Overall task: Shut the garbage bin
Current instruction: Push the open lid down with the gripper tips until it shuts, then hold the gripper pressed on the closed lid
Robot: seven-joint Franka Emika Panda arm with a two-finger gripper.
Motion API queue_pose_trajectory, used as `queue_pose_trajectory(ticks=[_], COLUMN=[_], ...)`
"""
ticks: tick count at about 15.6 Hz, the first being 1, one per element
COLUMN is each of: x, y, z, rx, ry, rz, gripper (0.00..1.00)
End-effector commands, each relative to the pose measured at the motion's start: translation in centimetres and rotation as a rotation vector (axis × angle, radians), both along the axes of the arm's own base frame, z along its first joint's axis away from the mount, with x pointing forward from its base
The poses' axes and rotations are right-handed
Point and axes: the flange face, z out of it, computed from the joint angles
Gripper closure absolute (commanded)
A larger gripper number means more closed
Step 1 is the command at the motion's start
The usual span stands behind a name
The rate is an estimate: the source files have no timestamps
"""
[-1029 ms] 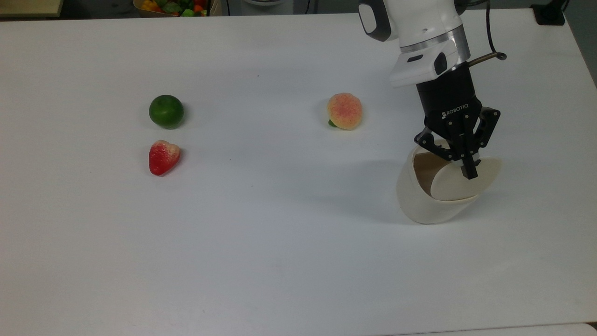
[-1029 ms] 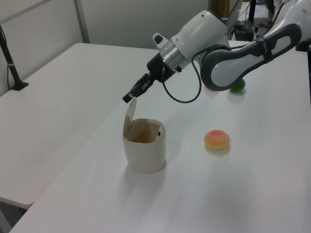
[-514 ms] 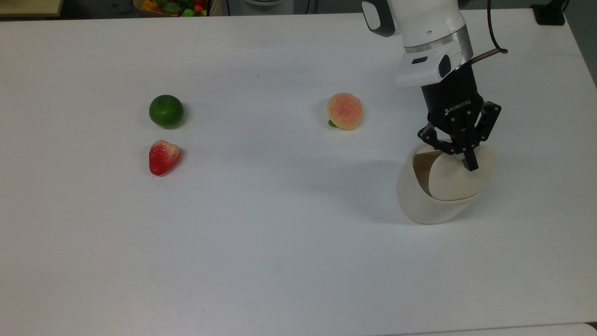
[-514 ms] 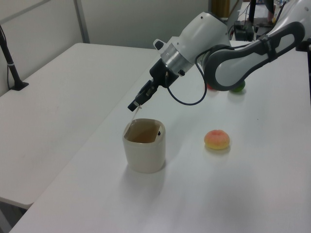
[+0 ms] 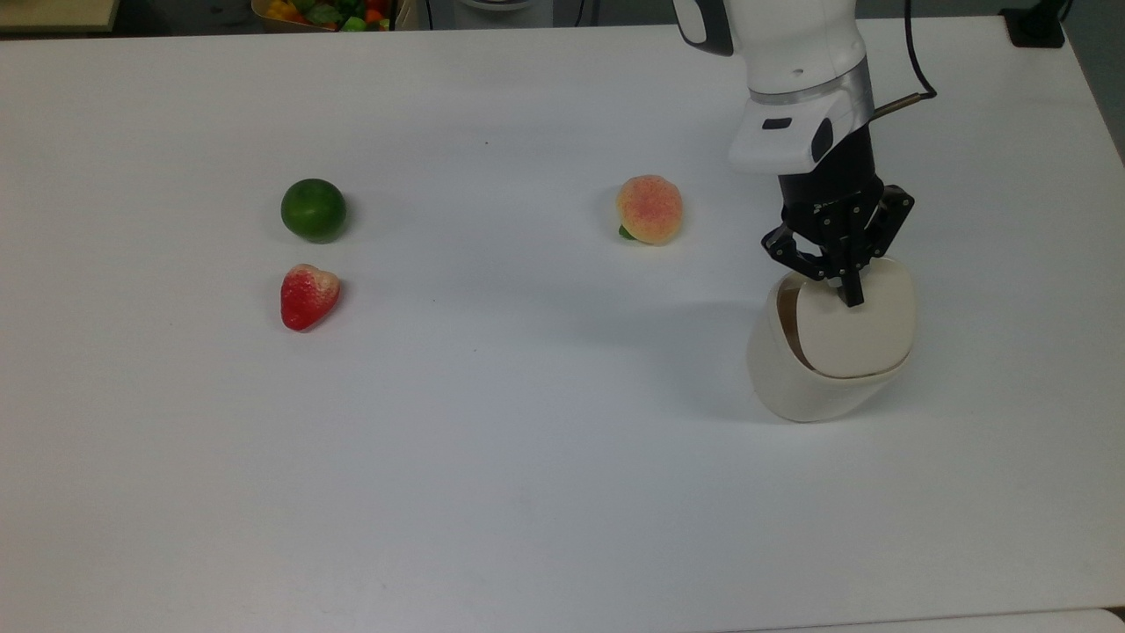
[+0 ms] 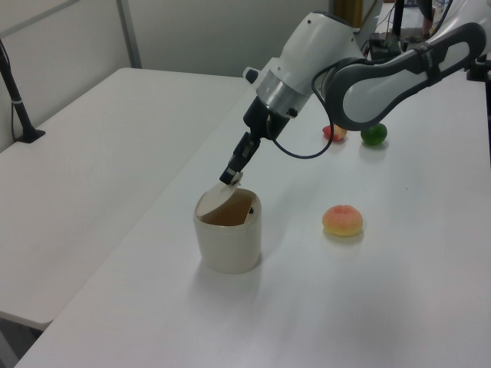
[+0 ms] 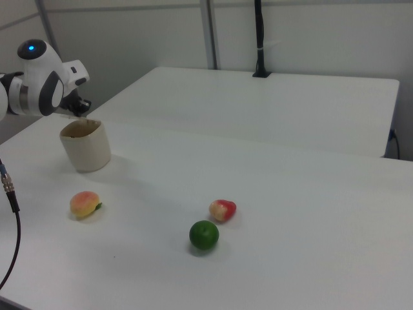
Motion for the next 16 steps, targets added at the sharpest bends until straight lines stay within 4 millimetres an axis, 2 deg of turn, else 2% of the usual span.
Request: queue_pose_trajectory(ticks=[1,9,16], x=[-1.4,-2.4,-2.7], y=[-0.2,0.7,0.7], z=[-0.2,-0.8,-2.1], rx=[-0.023,-0.044,-0.058], ry=[0.050,0.120,0.141], rz=[-0.004,0.026,0.033], gripper=[1.00,1.00,1.00])
